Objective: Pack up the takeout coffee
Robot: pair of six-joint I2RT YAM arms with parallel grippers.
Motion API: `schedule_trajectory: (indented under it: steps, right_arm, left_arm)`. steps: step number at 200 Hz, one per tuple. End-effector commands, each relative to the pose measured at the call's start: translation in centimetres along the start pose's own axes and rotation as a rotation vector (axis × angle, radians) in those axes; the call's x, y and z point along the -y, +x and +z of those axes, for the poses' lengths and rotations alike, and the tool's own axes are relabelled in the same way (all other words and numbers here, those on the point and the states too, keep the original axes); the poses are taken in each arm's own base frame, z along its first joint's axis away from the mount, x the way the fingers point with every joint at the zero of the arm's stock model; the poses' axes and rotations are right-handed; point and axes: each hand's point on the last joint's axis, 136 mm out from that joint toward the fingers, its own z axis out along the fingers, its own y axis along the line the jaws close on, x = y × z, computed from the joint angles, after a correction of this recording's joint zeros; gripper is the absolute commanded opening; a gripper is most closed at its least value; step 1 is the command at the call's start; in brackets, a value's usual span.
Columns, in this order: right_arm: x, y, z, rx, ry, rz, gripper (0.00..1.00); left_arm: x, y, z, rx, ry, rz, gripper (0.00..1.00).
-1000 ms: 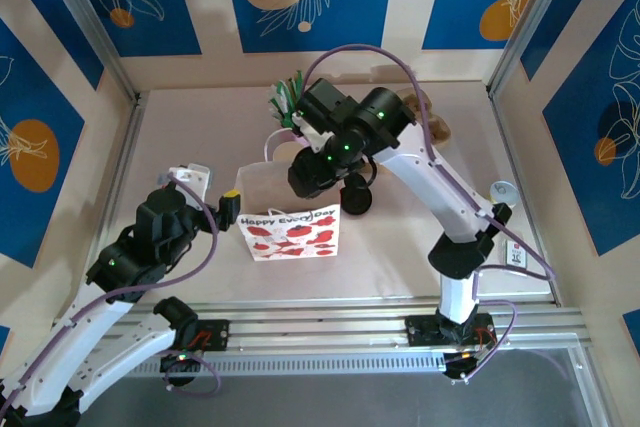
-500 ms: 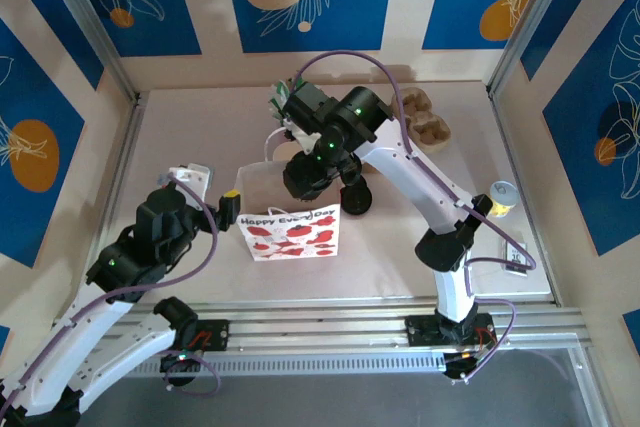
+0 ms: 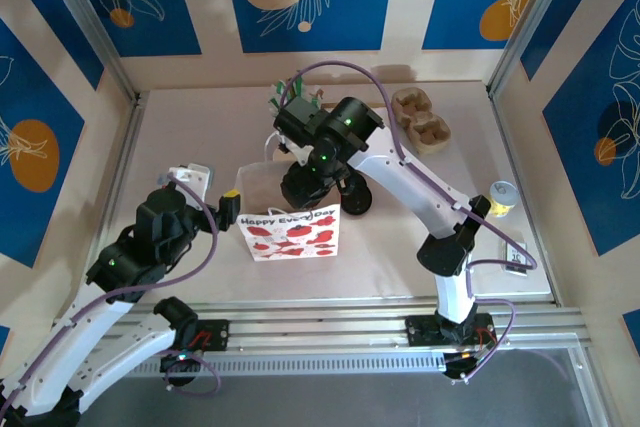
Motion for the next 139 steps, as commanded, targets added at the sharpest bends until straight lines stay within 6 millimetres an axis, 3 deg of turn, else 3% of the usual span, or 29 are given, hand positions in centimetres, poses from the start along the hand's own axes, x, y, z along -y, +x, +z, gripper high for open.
schedule_trajectory:
  steps: [1, 139]
  right_arm:
    - [-0.5, 0.8, -0.1, -0.025, -0.013, -0.044, 0.79]
    - [-1.1, 1.2, 3.6, -0.125, -0.03, -0.09, 0.78]
  left_arm:
    - [-0.3, -0.4, 0.1, 0.021, -0.011, 0.012, 0.85]
    - [-0.2, -0.4, 0.1, 0.021, -0.008, 0.009, 0.85]
